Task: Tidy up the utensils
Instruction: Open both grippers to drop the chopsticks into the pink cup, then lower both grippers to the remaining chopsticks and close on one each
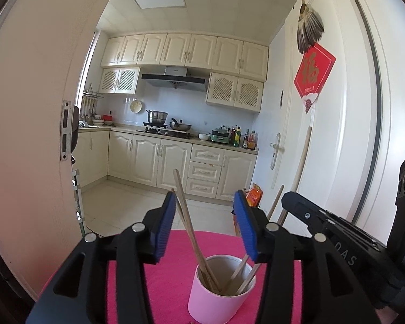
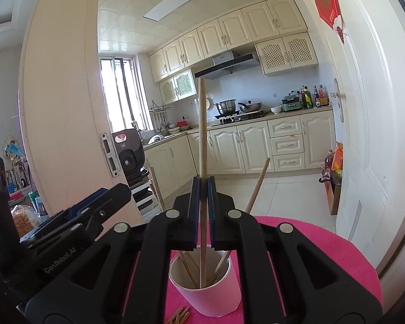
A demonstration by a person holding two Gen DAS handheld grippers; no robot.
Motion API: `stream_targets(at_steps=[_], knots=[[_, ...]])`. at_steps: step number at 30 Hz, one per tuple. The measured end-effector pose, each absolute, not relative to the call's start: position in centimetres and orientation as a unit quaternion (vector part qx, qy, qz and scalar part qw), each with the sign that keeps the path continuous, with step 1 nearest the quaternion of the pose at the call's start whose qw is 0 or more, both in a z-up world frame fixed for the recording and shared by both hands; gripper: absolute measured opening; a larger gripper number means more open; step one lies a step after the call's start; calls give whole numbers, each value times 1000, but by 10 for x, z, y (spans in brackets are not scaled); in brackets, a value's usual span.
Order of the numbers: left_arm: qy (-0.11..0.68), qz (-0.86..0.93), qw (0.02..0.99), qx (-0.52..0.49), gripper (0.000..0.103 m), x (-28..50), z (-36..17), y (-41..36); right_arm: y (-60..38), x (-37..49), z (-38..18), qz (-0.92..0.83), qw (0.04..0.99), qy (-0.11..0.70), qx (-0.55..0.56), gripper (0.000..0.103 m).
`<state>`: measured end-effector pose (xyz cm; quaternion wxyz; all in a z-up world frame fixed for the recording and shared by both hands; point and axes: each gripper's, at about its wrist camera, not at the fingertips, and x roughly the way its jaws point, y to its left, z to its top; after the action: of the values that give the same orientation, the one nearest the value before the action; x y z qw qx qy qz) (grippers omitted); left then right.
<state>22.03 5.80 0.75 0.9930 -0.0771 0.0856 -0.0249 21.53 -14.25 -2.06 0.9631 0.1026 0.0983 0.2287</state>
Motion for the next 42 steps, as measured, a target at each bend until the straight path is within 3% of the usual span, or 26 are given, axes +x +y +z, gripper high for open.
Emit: stream_targets(at_steps=[7, 10, 22, 30, 37, 42], knots=[[84, -22, 994, -70, 53, 205, 14, 63, -144, 204, -17, 215, 966, 99, 100, 12], [83, -20, 994, -70, 54, 196, 17, 64, -148, 197, -13, 211, 967, 97, 105, 23], [83, -13, 994, -66, 55, 151, 35, 69, -159, 153, 3, 209, 969, 91, 98, 24], [193, -24, 979, -65, 57, 142, 13, 73, -162, 137, -16, 209, 963, 147, 83, 24], [397, -24, 915, -65, 57, 165, -60, 84, -155, 135, -54, 220, 944, 241, 60, 24], [477, -30, 871, -113, 57, 173, -105, 97, -145, 143, -84, 228, 919, 319, 44, 24]])
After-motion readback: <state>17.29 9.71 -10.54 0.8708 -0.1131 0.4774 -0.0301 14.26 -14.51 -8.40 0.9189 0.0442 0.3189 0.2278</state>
